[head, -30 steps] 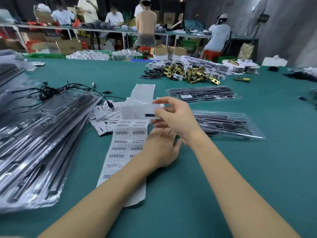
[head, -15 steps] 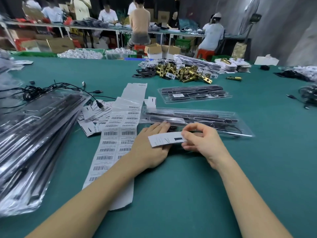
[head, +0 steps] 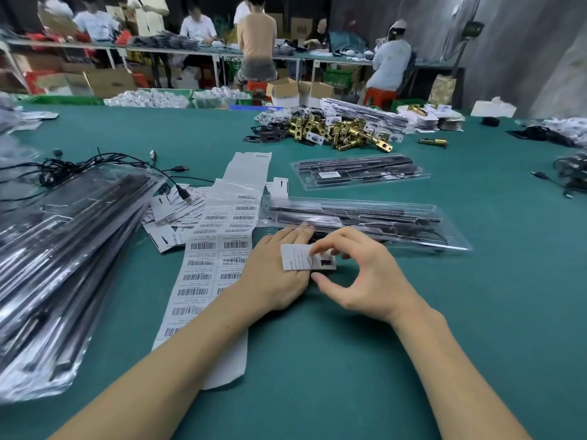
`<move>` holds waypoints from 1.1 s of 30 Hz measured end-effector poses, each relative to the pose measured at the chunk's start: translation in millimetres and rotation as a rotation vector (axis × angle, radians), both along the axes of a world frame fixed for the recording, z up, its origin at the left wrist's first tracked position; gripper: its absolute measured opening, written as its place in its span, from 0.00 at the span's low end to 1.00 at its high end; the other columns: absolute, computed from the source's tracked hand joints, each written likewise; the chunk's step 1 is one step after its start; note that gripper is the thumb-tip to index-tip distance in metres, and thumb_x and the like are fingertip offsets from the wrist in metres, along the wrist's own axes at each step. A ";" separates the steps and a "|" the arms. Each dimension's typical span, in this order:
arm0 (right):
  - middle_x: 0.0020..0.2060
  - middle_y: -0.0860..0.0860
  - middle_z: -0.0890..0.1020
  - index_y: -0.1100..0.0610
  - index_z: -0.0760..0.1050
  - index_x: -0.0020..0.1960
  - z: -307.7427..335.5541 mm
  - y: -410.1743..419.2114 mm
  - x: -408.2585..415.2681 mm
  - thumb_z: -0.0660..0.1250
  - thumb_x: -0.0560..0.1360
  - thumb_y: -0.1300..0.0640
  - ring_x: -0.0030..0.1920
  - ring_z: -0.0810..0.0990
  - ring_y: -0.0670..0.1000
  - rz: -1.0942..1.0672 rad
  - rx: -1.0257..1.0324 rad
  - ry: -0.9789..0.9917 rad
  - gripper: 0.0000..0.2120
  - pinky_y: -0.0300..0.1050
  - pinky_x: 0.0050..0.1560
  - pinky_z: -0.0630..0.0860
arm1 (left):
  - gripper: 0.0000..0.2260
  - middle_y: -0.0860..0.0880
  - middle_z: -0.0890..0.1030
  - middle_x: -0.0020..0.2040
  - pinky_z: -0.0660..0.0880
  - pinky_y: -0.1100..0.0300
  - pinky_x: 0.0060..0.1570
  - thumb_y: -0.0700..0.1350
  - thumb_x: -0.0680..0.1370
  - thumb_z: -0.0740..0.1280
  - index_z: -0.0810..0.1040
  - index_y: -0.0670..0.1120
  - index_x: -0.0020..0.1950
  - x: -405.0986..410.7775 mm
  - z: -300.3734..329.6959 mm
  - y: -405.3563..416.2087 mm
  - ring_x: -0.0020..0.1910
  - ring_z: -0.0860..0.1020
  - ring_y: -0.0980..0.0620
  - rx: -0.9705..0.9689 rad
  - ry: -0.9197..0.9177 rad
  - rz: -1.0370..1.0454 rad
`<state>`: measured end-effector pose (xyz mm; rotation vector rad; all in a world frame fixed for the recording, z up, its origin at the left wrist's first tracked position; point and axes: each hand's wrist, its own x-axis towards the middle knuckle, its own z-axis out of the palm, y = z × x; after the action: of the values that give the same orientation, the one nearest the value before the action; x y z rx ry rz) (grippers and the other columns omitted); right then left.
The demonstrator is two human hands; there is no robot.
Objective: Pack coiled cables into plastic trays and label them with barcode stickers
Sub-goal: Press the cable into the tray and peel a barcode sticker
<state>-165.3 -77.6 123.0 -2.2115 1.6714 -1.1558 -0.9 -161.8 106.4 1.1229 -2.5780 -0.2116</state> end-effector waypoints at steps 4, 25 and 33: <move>0.49 0.41 0.80 0.49 0.81 0.52 -3.1 -2.6 2.4 0.74 0.71 0.53 0.51 0.78 0.48 -0.073 -0.152 0.096 0.11 0.45 0.54 0.76 | 0.30 0.54 0.61 0.80 0.55 0.59 0.73 0.54 0.77 0.46 0.60 0.51 0.80 0.5 -1.0 -1.7 0.78 0.58 0.53 -0.013 -0.013 0.001; 0.41 0.52 0.83 0.60 0.84 0.51 2.7 -31.5 2.1 0.72 0.72 0.69 0.45 0.79 0.58 -0.269 -0.306 0.274 0.10 0.53 0.43 0.80 | 0.27 0.49 0.72 0.73 0.60 0.56 0.70 0.60 0.83 0.46 0.67 0.47 0.75 -7.4 -6.3 -0.2 0.74 0.64 0.52 -0.118 -0.062 0.034; 0.38 0.49 0.83 0.55 0.85 0.45 -0.4 -39.6 5.3 0.76 0.70 0.65 0.41 0.81 0.55 -0.325 -0.424 0.320 0.06 0.45 0.37 0.77 | 0.21 0.48 0.77 0.62 0.65 0.54 0.64 0.60 0.82 0.52 0.68 0.47 0.65 -6.2 -3.2 3.7 0.64 0.72 0.48 -0.112 -0.019 0.023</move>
<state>-160.0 -117.3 122.6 -2.5523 2.1471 -1.4023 -7.1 -158.1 103.2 1.1185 -2.5564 -0.0503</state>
